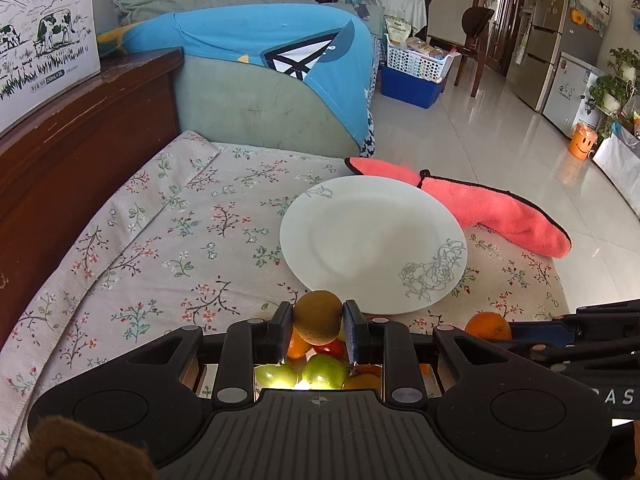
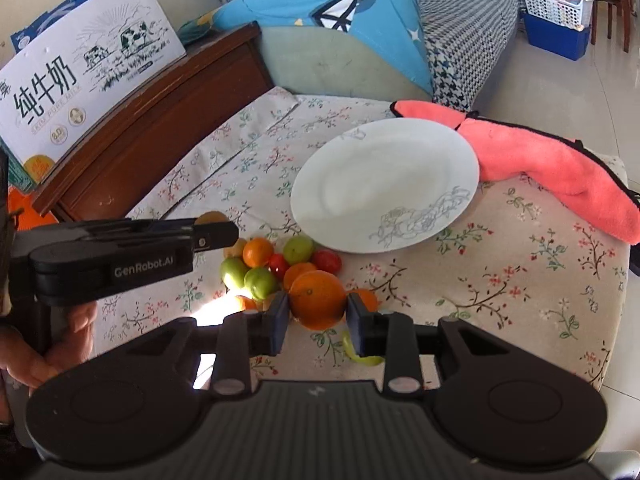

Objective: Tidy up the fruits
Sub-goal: 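Carry both fruits onto the white plate and open both tools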

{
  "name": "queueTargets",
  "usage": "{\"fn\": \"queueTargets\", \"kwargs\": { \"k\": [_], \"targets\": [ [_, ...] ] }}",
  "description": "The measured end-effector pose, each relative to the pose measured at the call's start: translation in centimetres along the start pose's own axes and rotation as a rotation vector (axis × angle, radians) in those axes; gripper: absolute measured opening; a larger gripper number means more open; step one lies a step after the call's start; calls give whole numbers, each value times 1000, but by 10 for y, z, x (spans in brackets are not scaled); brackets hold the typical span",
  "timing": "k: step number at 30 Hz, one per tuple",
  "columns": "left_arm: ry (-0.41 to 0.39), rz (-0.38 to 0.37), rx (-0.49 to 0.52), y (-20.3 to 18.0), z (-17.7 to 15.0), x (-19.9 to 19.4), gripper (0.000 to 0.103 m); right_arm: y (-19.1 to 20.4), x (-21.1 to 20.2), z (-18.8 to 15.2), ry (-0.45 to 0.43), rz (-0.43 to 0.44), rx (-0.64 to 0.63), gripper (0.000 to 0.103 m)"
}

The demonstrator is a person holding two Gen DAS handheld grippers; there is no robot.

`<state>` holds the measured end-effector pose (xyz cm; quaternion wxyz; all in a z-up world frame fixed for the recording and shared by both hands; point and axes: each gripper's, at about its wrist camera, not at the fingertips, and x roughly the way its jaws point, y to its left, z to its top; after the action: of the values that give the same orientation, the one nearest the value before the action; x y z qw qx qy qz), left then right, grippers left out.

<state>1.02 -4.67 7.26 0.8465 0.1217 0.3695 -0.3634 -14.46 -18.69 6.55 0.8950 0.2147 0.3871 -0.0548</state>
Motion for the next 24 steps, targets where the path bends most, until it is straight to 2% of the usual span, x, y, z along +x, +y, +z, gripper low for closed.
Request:
{"fn": "queueTargets", "kwargs": {
  "k": [5, 8, 12, 24],
  "targets": [
    [-7, -27, 6, -8, 10, 12, 24, -21, -1, 20, -52, -33, 82, 31],
    [1, -36, 1, -10, 15, 24, 24, -31, 6, 27, -46, -32, 126, 31],
    [48, -71, -37, -11, 19, 47, 24, -41, 19, 34, -30, -27, 168, 31],
    [92, -76, -53, -14, 23, 85, 25, -52, 55, 51, -14, -50, 225, 31]
  ]
}}
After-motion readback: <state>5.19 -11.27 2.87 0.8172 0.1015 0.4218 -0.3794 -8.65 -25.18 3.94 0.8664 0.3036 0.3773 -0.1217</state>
